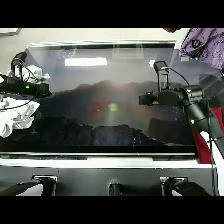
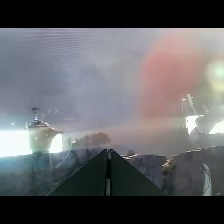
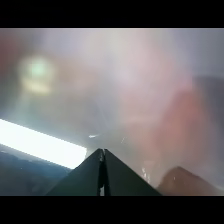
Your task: Fold the clothes and pants, and hang the long-sleeved shirts on hangers.
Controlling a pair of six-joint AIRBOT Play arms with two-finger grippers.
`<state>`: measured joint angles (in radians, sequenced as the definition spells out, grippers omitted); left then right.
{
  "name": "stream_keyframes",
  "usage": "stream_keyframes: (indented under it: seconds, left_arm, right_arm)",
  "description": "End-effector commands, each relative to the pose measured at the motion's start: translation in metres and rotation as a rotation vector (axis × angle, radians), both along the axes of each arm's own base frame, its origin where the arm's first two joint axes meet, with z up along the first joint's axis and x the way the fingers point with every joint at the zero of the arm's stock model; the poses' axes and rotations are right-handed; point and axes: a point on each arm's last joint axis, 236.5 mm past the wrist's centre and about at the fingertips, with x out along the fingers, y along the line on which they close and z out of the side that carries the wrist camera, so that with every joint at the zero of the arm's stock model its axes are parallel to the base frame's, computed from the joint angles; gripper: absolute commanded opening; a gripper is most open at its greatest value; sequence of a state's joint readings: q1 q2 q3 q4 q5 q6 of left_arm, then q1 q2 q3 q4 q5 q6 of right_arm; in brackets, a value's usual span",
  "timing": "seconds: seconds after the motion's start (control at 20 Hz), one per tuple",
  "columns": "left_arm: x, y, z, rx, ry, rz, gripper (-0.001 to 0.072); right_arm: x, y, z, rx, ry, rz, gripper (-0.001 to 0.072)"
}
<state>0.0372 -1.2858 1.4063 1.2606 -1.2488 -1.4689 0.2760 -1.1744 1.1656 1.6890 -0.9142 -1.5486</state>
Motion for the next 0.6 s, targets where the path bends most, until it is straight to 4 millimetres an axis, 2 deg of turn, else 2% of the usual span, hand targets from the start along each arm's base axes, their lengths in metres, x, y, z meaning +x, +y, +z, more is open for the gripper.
stream_keyframes:
  seconds: [0.0, 0.3, 0.35, 0.4, 0.45, 0.55]
  left_arm:
    - [0.0, 0.0, 0.0, 0.0, -0.001, 0.0, 0.0026]
    - [0.0, 0.0, 0.0, 0.0, -0.001, 0.001, 0.0041]
    - [0.0, 0.0, 0.0, -0.001, 0.002, 0.003, 0.0212]
    - [0.0, 0.003, 0.0, -0.01, 0.01, 0.038, 0.0657]
    - [0.0, 0.016, -0.002, -0.01, 0.032, 0.112, 0.072]
    - [-0.003, 0.061, -0.007, 0.031, 0.057, 0.245, 0.072]
  right_arm:
    - [0.0, 0.0, 0.001, 0.001, -0.001, 0.0, 0.0033]
    - [0.0, 0.0, 0.001, 0.001, -0.002, 0.0, 0.0033]
    - [0.0, 0.0, 0.001, 0.001, -0.002, 0.0, 0.0033]
    - [0.0, 0.0, 0.001, 0.001, -0.002, 0.0, 0.0033]
    - [0.0, 0.0, 0.001, 0.001, -0.002, 0.0, 0.0033]
    - [0.0, 0.0, 0.0, 0.001, -0.001, 0.0, 0.0033]
